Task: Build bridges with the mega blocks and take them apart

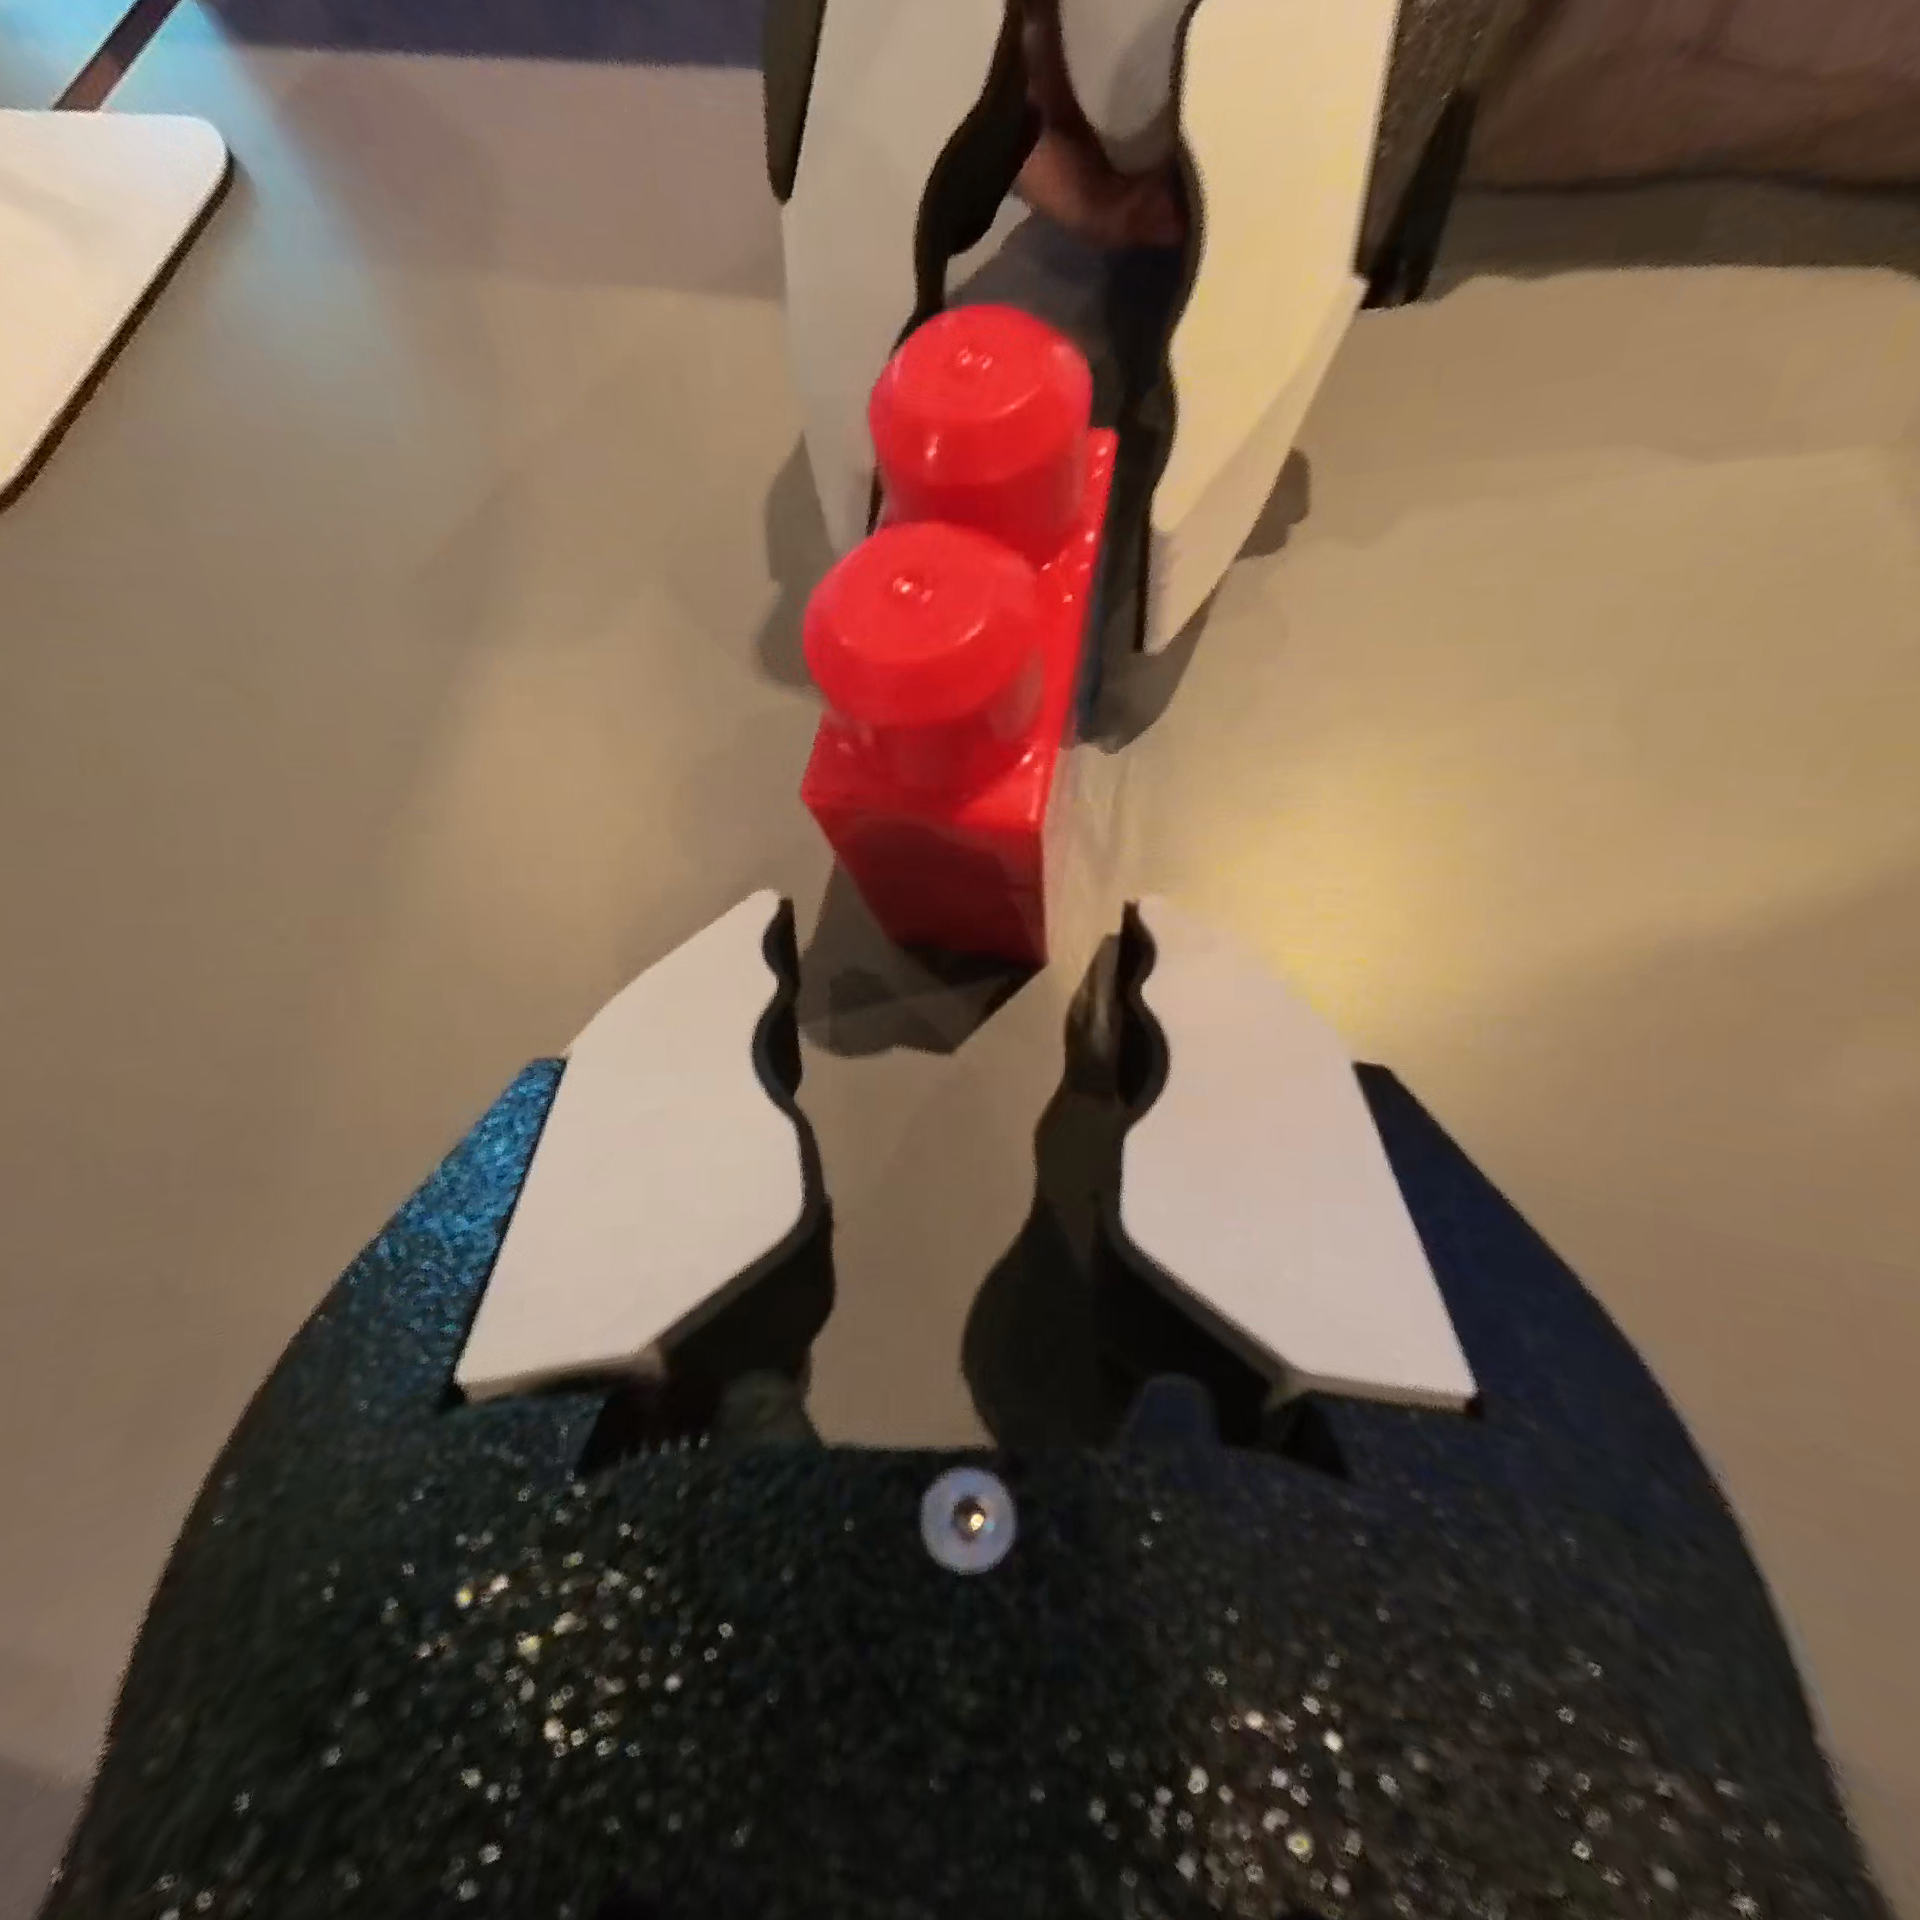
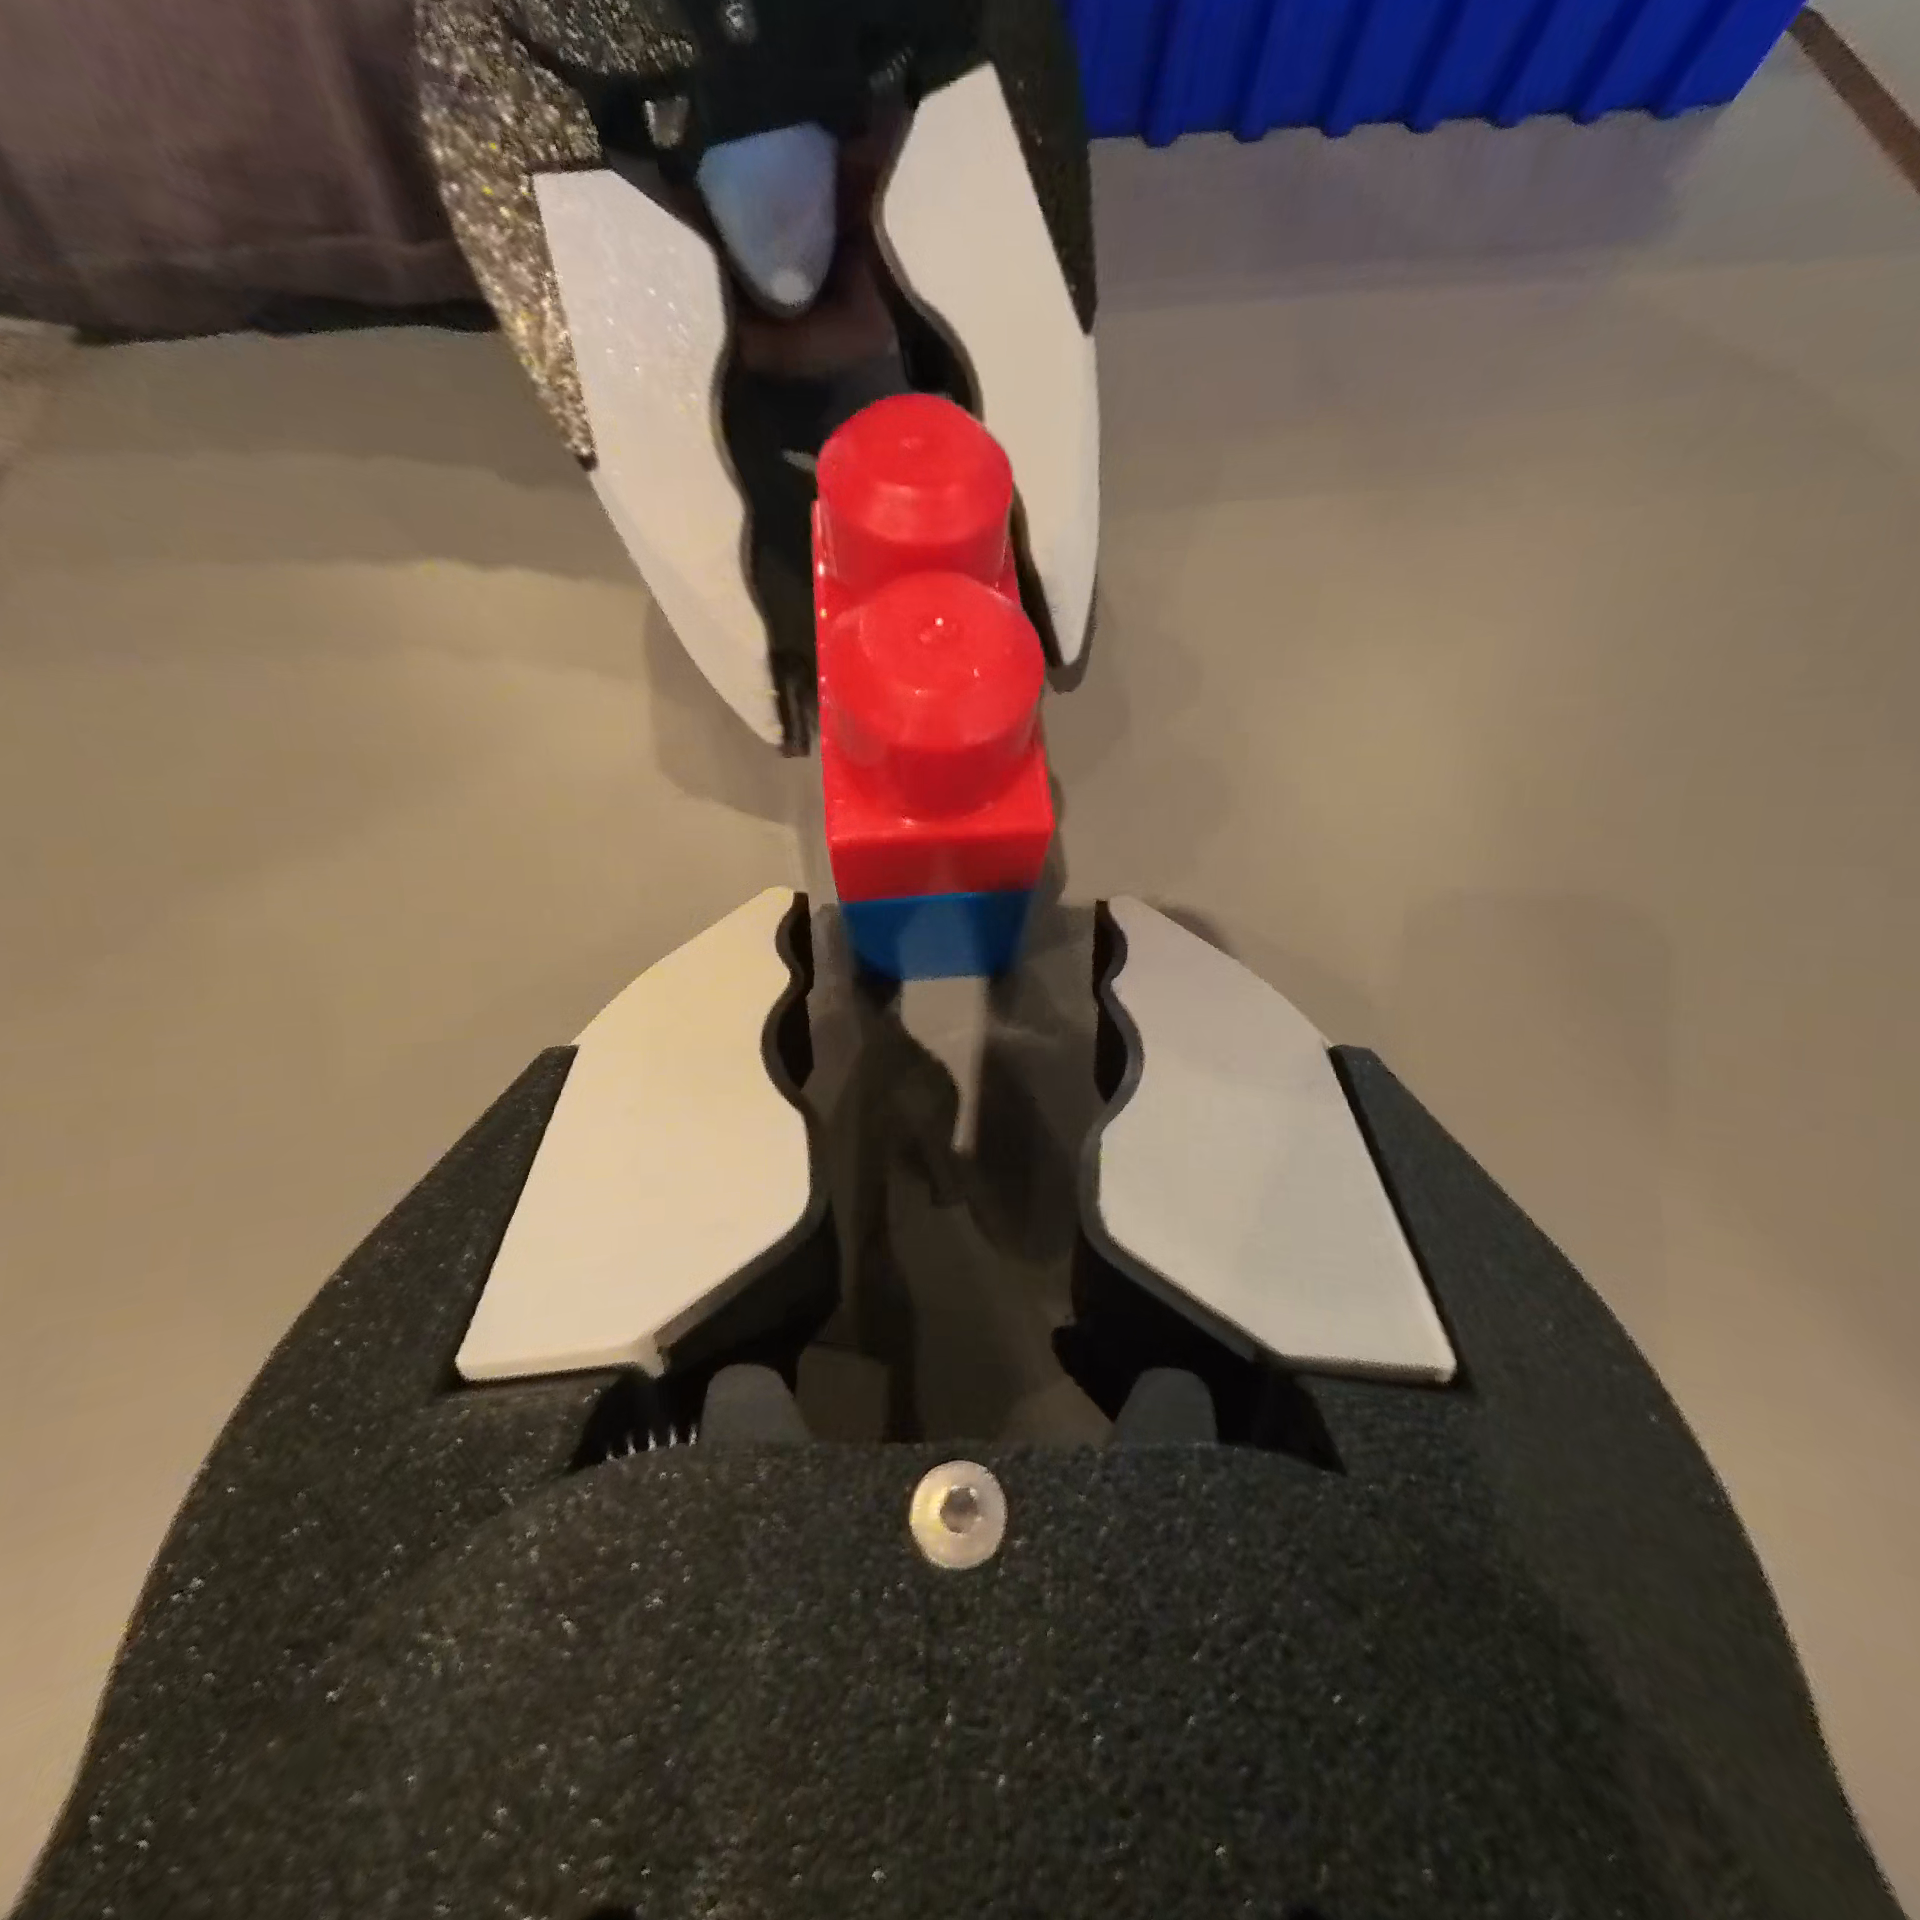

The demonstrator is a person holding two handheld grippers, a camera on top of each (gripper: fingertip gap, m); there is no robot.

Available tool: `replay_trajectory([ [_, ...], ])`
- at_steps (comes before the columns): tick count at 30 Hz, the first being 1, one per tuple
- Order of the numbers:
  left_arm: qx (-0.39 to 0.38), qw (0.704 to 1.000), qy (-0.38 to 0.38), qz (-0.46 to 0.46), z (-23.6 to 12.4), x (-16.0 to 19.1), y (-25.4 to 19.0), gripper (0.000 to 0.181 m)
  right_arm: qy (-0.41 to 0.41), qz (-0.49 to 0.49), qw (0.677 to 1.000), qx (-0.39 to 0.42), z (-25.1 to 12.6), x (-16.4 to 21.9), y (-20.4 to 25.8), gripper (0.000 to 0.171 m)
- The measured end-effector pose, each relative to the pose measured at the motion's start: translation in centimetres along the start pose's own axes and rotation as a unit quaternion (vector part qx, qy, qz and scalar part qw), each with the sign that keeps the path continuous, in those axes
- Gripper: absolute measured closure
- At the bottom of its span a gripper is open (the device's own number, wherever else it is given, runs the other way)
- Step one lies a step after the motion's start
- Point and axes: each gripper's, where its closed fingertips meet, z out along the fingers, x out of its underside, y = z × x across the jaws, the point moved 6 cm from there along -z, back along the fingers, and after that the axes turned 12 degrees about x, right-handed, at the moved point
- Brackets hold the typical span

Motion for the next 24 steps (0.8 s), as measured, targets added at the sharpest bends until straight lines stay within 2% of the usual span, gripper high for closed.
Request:
replay_trajectory([
  [3,0.010,0.999,-0.032,-0.015,0.10,-0.28,0.44,0.130,0.001,-0.004,1.000,-0.009,0.45,0.02,0.18,0.122],
  [5,0.024,0.999,-0.030,-0.019,0.34,-0.31,0.47,0.137,0.004,-0.004,1.000,-0.021,0.65,0.11,0.30,0.134],
  [7,0.035,0.999,-0.026,-0.015,0.52,-0.36,0.37,0.144,0.005,-0.001,1.000,-0.027,0.63,0.15,0.18,0.134],
  [24,0.031,0.999,-0.022,-0.031,0.62,-0.44,0.44,0.145,0.006,0.004,1.000,-0.026,0.65,0.16,0.09,0.135],
])
